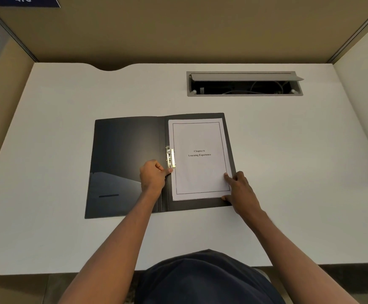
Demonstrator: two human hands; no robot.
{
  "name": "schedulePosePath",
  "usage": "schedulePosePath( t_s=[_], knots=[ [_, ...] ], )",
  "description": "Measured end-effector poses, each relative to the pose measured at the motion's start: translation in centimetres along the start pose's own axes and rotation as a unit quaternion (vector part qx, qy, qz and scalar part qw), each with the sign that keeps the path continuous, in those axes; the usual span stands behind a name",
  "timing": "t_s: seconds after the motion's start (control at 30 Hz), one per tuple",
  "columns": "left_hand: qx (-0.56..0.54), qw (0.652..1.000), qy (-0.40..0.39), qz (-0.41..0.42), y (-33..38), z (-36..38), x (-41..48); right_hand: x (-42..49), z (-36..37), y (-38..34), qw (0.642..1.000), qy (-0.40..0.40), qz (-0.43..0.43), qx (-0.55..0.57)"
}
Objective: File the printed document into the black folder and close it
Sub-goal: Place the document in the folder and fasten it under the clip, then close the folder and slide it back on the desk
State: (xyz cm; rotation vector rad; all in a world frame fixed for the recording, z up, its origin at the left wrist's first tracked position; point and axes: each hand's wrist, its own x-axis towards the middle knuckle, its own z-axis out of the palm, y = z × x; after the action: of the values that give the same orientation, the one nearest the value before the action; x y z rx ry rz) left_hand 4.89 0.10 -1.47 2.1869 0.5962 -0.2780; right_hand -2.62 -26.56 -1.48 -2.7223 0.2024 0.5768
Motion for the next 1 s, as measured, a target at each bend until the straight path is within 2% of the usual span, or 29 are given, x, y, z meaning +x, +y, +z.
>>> schedulePosePath(
  t_s=[0.47, 0.67, 0.73, 0.83, 0.9, 1.0],
  knots=[
    [0.000, 0.999, -0.041, 0.036, -1.0, -1.4, 0.0, -0.4, -0.1, 0.5, 0.999, 0.018, 0.017, 0.031],
    [0.055, 0.994, 0.050, 0.082, -3.1, -4.7, 1.2, -0.9, 0.0, -1.9, 0.991, 0.119, -0.055, 0.002],
    [0.059, 0.990, 0.103, 0.080, -3.6, -6.4, 1.9, -1.0, 0.6, -3.5, 0.990, 0.121, -0.070, 0.015],
    [0.129, 0.977, 0.169, 0.032, -4.4, -9.0, 3.3, -0.8, 1.9, -6.0, 0.992, 0.086, -0.096, 0.008],
    [0.168, 0.970, 0.168, -0.040, -5.1, -10.6, 4.4, -0.6, 2.8, -7.3, 0.991, 0.063, -0.119, -0.013],
    [0.153, 0.969, 0.137, -0.134, -6.0, -12.4, 5.8, 0.0, 3.9, -8.4, 0.990, 0.035, -0.126, -0.047]
  ],
)
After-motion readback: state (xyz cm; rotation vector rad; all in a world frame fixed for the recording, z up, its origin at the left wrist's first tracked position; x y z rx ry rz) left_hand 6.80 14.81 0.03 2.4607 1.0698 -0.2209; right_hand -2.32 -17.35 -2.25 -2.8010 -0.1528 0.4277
